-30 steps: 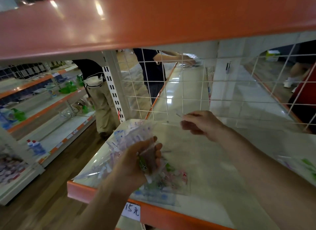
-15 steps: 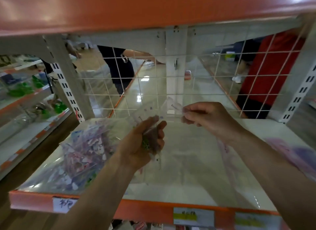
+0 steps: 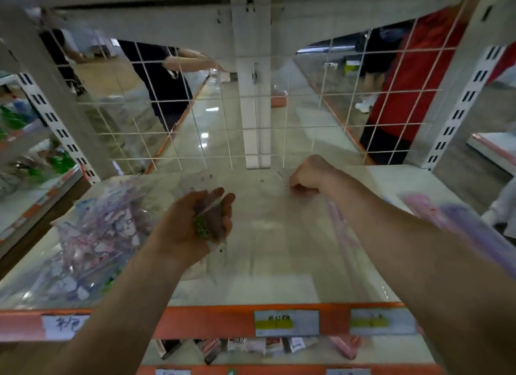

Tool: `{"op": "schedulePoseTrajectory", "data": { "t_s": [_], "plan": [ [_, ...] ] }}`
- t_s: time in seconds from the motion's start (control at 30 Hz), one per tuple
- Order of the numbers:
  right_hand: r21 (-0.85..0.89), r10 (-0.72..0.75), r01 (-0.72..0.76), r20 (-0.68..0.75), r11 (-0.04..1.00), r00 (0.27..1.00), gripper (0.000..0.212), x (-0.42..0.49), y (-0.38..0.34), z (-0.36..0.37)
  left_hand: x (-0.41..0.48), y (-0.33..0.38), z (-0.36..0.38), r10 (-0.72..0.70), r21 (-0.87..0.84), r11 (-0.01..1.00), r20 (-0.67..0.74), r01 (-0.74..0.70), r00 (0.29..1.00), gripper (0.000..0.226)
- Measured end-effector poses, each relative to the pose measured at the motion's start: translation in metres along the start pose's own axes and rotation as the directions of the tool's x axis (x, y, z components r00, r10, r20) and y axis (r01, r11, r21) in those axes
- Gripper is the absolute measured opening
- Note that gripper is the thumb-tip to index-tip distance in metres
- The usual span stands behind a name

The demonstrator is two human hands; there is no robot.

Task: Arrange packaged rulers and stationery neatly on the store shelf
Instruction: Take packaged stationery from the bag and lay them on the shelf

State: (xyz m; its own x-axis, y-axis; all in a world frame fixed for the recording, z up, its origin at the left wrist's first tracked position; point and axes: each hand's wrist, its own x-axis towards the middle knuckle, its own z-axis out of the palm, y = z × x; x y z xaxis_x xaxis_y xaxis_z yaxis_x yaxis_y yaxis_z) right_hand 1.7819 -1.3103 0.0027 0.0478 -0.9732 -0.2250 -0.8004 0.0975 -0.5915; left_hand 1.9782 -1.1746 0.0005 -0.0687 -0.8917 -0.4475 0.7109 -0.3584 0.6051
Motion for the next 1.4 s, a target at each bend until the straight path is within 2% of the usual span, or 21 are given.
{"op": "schedulePoseTrajectory", "data": {
  "t_s": [0.07, 0.13, 0.2, 0.33, 0.53, 0.7, 0.77, 0.83, 0.9, 0.97, 1.1, 1.23, 1.33, 1.4],
  "plan": [
    [-0.195, -0.056, 0.049, -0.034, 0.98, 0.998, 0.017, 0.003, 0.001, 0.003, 0.001, 0.0, 0.0, 0.0, 0.002, 1.0, -0.001, 0.0, 1.0, 0.021],
    [-0.306, -0.128, 0.093, -0.097, 0.947, 0.987, 0.022, 0.002, 0.002, -0.002, 0.002, 0.001, -0.001, 0.005, 0.002, 1.0, -0.003, -0.005, 1.0, 0.019],
    [-0.29, -0.208, 0.178, -0.076, 0.94, 0.975, 0.022, -0.004, 0.002, -0.006, 0.004, 0.002, -0.002, 0.008, -0.003, 1.0, -0.007, -0.008, 1.0, 0.023],
    [-0.272, -0.283, 0.295, 0.083, 0.916, 0.956, 0.035, -0.022, 0.004, 0.008, 0.008, 0.0, -0.003, 0.001, -0.017, 1.0, 0.008, -0.001, 1.0, 0.026],
    [-0.416, -0.342, 0.327, 0.043, 0.848, 0.939, 0.025, -0.038, 0.007, 0.022, 0.014, -0.004, 0.002, -0.003, -0.036, 0.999, 0.022, 0.003, 1.0, 0.026],
    [-0.443, -0.356, 0.347, 0.065, 0.827, 0.932, 0.03, -0.049, 0.002, 0.023, 0.015, -0.007, 0.003, 0.039, -0.054, 0.998, 0.051, -0.036, 0.998, 0.025],
    [-0.338, -0.421, 0.399, 0.009, 0.853, 0.907, 0.034, -0.063, -0.004, 0.023, 0.016, -0.007, 0.002, 0.085, -0.068, 0.994, 0.083, -0.08, 0.993, 0.022],
    [-0.055, -0.486, 0.484, -0.027, 0.873, 0.873, 0.025, -0.084, -0.01, 0.025, 0.016, -0.007, 0.002, 0.12, -0.104, 0.989, 0.117, -0.108, 0.986, 0.016],
    [0.227, -0.493, 0.471, 0.044, 0.852, 0.869, 0.027, -0.106, -0.013, 0.03, 0.015, -0.008, 0.003, 0.151, -0.128, 0.983, 0.151, -0.132, 0.977, 0.013],
    [0.285, -0.493, 0.456, 0.075, 0.843, 0.867, 0.026, -0.118, -0.015, 0.041, 0.014, -0.012, 0.002, 0.19, -0.127, 0.977, 0.146, -0.172, 0.971, 0.012],
    [0.373, -0.422, 0.399, -0.023, 0.838, 0.906, 0.01, -0.118, -0.015, 0.061, 0.012, -0.027, -0.004, 0.21, -0.122, 0.974, 0.189, -0.19, 0.959, 0.008],
    [0.405, -0.38, 0.389, -0.105, 0.828, 0.919, 0.015, -0.118, -0.011, 0.07, 0.011, -0.031, -0.009, 0.23, -0.114, 0.971, 0.218, -0.21, 0.948, 0.013],
    [0.544, -0.377, 0.355, -0.075, 0.76, 0.923, 0.007, -0.122, -0.008, 0.075, 0.011, -0.03, -0.009, 0.225, -0.049, 0.974, 0.225, -0.22, 0.948, 0.017],
    [0.663, -0.313, 0.293, -0.092, 0.689, 0.945, 0.01, -0.122, -0.005, 0.076, 0.013, -0.031, -0.01, 0.222, 0.011, 0.973, 0.218, -0.229, 0.95, 0.019]
  ]
}}
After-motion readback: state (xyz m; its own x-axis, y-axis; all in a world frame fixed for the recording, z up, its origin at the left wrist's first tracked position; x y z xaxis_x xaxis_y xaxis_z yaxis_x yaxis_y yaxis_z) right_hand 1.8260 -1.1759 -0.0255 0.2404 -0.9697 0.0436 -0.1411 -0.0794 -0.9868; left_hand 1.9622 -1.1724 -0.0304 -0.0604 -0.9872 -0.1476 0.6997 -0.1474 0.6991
